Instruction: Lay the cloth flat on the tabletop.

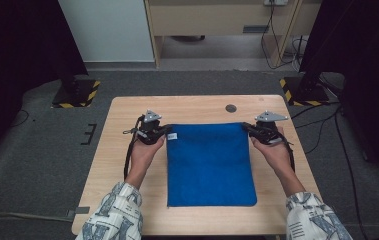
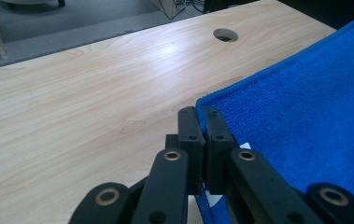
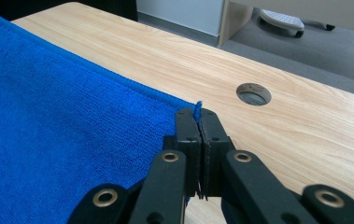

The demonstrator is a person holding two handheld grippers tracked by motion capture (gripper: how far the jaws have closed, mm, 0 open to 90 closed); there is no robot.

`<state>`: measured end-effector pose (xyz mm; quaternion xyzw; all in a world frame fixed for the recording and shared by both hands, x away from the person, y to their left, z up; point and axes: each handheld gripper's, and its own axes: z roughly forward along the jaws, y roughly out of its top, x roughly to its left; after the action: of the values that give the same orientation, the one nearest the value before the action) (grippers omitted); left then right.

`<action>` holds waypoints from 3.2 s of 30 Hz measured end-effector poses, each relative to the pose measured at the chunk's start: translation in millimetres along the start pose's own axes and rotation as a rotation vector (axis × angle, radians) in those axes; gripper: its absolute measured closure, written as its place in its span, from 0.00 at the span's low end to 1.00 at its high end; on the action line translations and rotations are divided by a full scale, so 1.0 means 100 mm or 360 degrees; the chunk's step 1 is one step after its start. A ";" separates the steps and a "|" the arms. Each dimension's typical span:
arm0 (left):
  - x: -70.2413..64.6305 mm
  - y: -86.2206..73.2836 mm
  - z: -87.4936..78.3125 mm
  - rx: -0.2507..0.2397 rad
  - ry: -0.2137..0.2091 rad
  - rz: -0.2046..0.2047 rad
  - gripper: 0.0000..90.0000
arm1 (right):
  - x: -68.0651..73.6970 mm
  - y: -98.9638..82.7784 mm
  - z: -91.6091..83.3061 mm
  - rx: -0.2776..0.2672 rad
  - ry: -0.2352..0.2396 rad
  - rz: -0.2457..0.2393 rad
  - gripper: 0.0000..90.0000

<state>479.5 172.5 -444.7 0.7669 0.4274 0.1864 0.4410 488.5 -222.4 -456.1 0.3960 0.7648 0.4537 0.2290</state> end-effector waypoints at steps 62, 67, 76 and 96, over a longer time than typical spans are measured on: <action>0.45 -0.12 0.72 0.0126 0.0100 -0.0230 0.15 | -0.35 -0.13 0.66 0.0144 -0.0142 0.0269 0.24; 0.42 -0.10 0.70 0.0159 0.0111 -0.0230 0.11 | -0.27 -0.11 0.62 0.0149 -0.0137 0.0225 0.24; 0.41 -0.01 0.56 0.0074 0.0145 -0.0227 0.09 | -0.15 -0.24 0.49 0.0140 -0.0156 0.0191 0.31; 0.33 -0.07 0.17 0.0046 0.0137 -0.0199 0.08 | 0.00 -0.16 0.25 0.0071 -0.0132 0.0191 0.23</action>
<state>505.9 192.8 -462.1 0.7363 0.4956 0.1851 0.4219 499.7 -213.5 -482.3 0.4644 0.7394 0.4328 0.2241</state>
